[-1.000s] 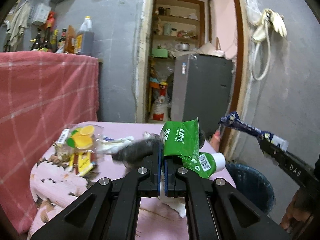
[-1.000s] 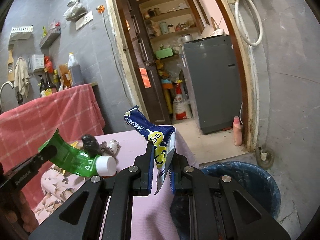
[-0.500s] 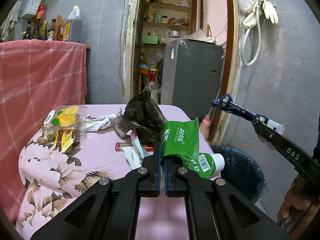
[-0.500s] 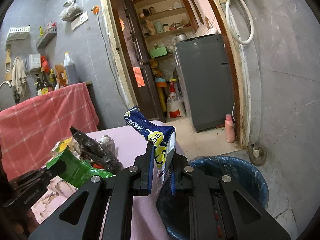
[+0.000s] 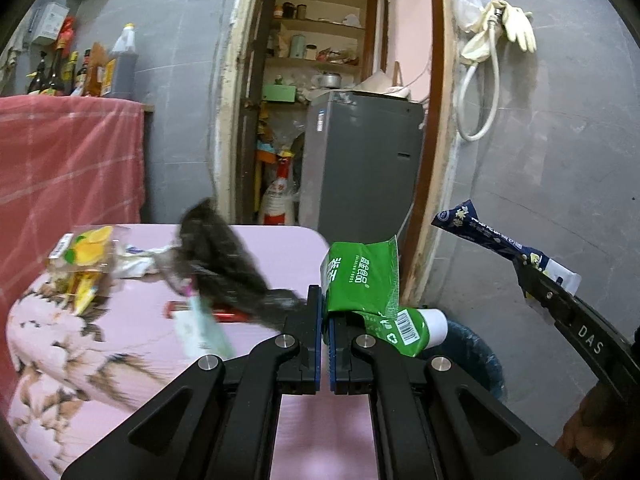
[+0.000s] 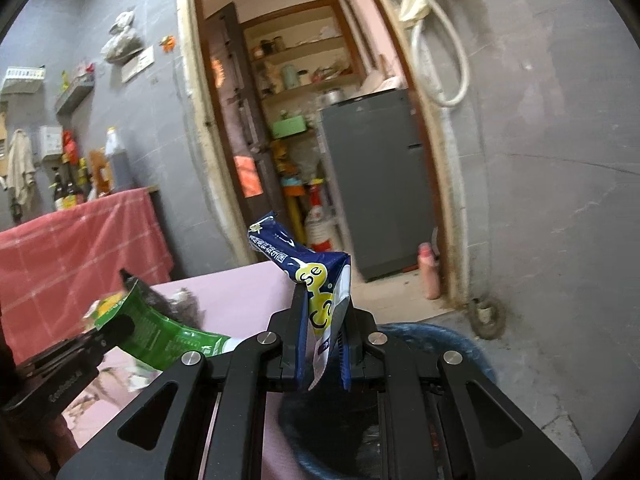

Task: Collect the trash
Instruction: 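Carry both packets over the bin and open both tools to drop them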

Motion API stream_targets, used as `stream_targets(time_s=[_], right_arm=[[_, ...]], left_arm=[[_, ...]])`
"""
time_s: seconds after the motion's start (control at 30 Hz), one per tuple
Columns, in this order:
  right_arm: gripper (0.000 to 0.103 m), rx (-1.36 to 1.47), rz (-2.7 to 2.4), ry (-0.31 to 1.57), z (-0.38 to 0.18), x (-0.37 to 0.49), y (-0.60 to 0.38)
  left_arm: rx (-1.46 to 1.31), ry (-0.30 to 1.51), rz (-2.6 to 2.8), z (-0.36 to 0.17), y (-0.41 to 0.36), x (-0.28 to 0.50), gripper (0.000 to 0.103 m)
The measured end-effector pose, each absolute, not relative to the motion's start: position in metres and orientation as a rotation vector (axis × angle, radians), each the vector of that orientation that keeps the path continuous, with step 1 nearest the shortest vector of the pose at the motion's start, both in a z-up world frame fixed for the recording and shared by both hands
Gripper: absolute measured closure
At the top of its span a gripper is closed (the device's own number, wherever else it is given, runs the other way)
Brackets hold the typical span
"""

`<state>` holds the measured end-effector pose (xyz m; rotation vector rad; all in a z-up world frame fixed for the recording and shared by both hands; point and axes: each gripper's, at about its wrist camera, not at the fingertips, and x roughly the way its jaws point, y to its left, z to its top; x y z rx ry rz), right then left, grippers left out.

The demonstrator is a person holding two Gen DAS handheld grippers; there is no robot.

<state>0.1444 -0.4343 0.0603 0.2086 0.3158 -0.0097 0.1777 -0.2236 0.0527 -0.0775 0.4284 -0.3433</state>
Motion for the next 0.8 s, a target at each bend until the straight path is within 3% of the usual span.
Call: stream_targets(time_s=[0.37, 0.8], right_arm=[[0.092, 0.215, -0.134, 0.311, 0.034, 0.135, -0.475], [0.092, 0.300, -0.178, 0.437, -0.001, 0.152, -0.507]], left_arm=[[-0.045, 0.397, -0.392, 0.027, -0.288, 0.186, 0.102], [0.003, 0.575, -0.344, -0.013, -0.325, 0.225, 0.101]])
